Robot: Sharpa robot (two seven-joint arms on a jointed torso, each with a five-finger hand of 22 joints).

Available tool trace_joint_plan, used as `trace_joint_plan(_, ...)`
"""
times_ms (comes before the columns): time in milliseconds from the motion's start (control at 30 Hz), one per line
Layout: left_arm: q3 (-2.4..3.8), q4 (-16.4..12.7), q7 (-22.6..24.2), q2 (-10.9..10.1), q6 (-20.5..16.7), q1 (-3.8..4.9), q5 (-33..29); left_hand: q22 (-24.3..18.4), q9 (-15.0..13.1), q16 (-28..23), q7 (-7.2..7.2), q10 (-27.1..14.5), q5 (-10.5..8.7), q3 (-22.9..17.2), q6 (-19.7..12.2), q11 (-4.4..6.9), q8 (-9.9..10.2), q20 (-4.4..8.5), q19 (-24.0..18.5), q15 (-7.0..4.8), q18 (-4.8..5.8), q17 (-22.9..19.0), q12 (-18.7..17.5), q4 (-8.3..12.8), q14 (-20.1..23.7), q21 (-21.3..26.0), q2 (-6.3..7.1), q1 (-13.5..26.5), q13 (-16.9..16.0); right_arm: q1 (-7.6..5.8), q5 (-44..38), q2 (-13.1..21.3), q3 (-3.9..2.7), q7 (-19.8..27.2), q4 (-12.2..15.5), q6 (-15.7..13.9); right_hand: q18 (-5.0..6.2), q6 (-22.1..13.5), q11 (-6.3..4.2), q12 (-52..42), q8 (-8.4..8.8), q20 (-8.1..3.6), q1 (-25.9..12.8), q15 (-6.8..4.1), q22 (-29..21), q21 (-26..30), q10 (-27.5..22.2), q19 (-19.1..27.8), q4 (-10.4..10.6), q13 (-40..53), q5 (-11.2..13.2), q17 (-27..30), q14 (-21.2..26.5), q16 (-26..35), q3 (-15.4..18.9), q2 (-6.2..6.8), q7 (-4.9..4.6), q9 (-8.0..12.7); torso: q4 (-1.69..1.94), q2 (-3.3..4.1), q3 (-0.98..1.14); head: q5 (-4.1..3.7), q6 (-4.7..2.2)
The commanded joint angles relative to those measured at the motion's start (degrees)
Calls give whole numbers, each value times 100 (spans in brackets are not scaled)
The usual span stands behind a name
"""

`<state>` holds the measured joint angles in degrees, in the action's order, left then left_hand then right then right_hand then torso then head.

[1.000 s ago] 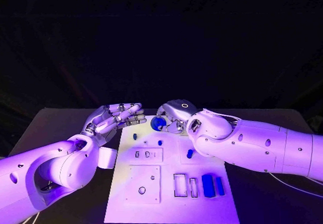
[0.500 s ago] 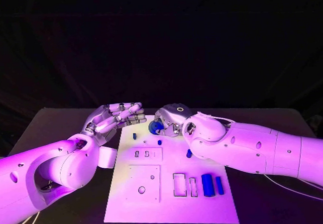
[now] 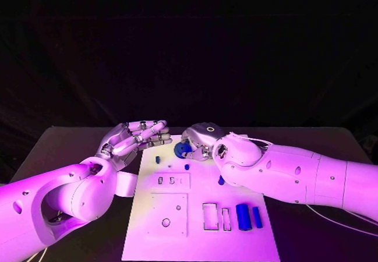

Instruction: Assemble the parts on the task board

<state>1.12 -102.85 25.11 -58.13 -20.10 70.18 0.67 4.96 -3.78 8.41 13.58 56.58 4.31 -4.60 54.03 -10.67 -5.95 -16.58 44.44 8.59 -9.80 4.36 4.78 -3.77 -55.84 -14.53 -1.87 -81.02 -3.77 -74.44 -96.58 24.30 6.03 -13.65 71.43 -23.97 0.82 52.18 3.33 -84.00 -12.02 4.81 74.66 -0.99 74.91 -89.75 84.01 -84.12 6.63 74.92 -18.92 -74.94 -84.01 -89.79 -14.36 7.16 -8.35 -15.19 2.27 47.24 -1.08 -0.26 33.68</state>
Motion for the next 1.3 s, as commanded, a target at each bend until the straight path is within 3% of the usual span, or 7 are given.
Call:
trace_joint_plan(33, 3, -1, 29, 12, 120, 5, -2, -8, 5, -22, 37, 15, 26, -2, 6, -41, 35, -3, 4, 42, -41, -10, -20, 26, -15, 35, -61, 3, 5, 12, -71, -11, 4, -40, -32, 83, -62, -187, 66, 46, 181, 61, -96, 58, 1436, 28, 11, -550, 13, 939, 150, -1506, -599, -21, 43, 71, -47, 85, -4, -1, -1, 12, 3)
trace_joint_plan(300, 3, 2, 19, 8, 111, 5, -2, -8, 5, -22, 37, 15, 26, -2, 6, -41, 35, -3, 4, 42, -41, -10, -20, 26, -15, 35, -61, 3, 5, 13, -1, 6, 4, -21, -28, 206, -60, -250, 94, 66, 368, 103, -301, 90, 1431, 32, -10, -547, 132, 920, 183, -1506, -599, -21, 195, 144, -72, 139, 1, 0, -1, 12, -17)
trace_joint_plan(600, 3, 3, -12, 1, 75, 5, -2, -11, 5, -26, 40, 15, 25, -4, 5, -43, 39, -3, 3, 43, -40, -10, -24, 29, -15, 36, -62, 2, 5, 13, 180, 57, 4, -1, -7, 386, -63, -47, 84, 13, 435, 104, -808, 85, 1442, 25, 35, -553, 518, 964, -302, -1506, -599, -21, 320, 29, -54, 135, -5, 0, -1, 30, -7)
trace_joint_plan(800, 3, 4, -17, -6, 73, 5, -2, -11, 5, -26, 40, 15, 25, -4, 5, -43, 39, -3, 3, 43, -40, -10, -24, 29, -15, 36, -62, 2, 5, 13, 239, 116, 5, 4, 17, 389, -67, 17, 77, -16, 450, 98, -897, 78, 1455, 15, 61, -559, 588, 989, -395, -1506, -599, -21, 312, -16, -46, 132, -7, 2, 1, 51, 4)
trace_joint_plan(933, 3, 10, -20, -10, 72, 5, -2, -11, 5, -26, 40, 15, 25, -4, 5, -43, 39, -3, 3, 43, -40, -10, -24, 29, -15, 36, -62, 2, 5, 13, 246, 189, 5, 3, 79, 216, -66, 19, 77, -20, 459, 97, -906, 77, 1452, 17, 64, -558, 596, 992, -415, -1506, -599, -21, 309, -21, -47, 134, -6, 0, 2, 42, 3)
trace_joint_plan(1100, 3, 16, -22, -22, 73, 5, -2, -11, 5, -26, 40, 15, 25, -4, 5, -43, 39, -3, 3, 43, -40, -10, -24, 29, -15, 36, -62, 2, 5, 12, 243, 381, 2, 66, 287, -207, -68, 32, 76, -55, 474, 95, -878, 77, 1461, 11, 96, -562, 576, 1023, -453, -1506, -599, -21, 283, -26, -48, 136, -16, 0, 5, 49, 0)
trace_joint_plan(1300, 2, 25, -25, -46, 79, 5, -8, -11, 5, -26, 40, 15, 25, -4, 5, -43, 39, -3, 3, 43, -40, -10, -24, 29, -15, 36, -62, 2, 5, -81, 633, 1014, -28, 287, 896, -499, -62, 92, 65, -64, 498, 83, -726, 59, 1441, 27, 105, -552, 466, 1030, -432, -1506, -599, -21, 189, -27, -34, 135, -17, -2, 9, -29, -18)
